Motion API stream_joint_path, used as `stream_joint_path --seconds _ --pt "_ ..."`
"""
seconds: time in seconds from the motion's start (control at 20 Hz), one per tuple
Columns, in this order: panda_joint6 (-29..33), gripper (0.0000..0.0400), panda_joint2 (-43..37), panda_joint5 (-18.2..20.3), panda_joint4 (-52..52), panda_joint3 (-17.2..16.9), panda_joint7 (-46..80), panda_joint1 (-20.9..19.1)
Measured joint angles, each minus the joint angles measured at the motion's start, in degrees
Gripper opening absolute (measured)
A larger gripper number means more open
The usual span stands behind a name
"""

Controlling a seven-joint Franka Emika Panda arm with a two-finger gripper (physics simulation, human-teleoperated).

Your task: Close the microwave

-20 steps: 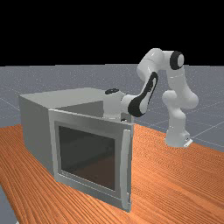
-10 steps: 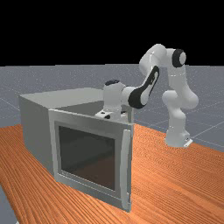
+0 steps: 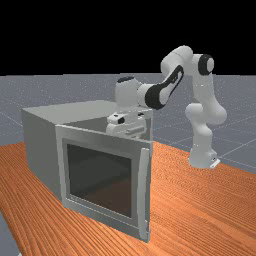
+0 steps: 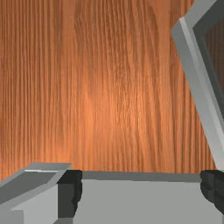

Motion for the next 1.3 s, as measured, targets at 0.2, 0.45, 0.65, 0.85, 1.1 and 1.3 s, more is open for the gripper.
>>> stream_joint_path --seconds 0.2,0.45,0.65,0.85,1.1,1.3 --pt "-1.70 0.0400 -2.44 -0.97 0.86 -0.12 0.68 0.21" --pt "-7.85 0.0400 -3.22 -0.21 5.25 -0.02 0.14 0.07" --pt "-10.64 0.0400 -3.99 -0.21 7.59 -0.02 0.13 0.07" --pt "-9.92 0.0400 -4.23 -0.34 7.39 0.85 6.76 1.66" --pt "-10.13 0.0400 -3.65 -0.62 8.18 2.47 8.98 4.15" --pt "-11.66 0.0400 -3.81 -0.20 9.43 2.64 8.04 4.25"
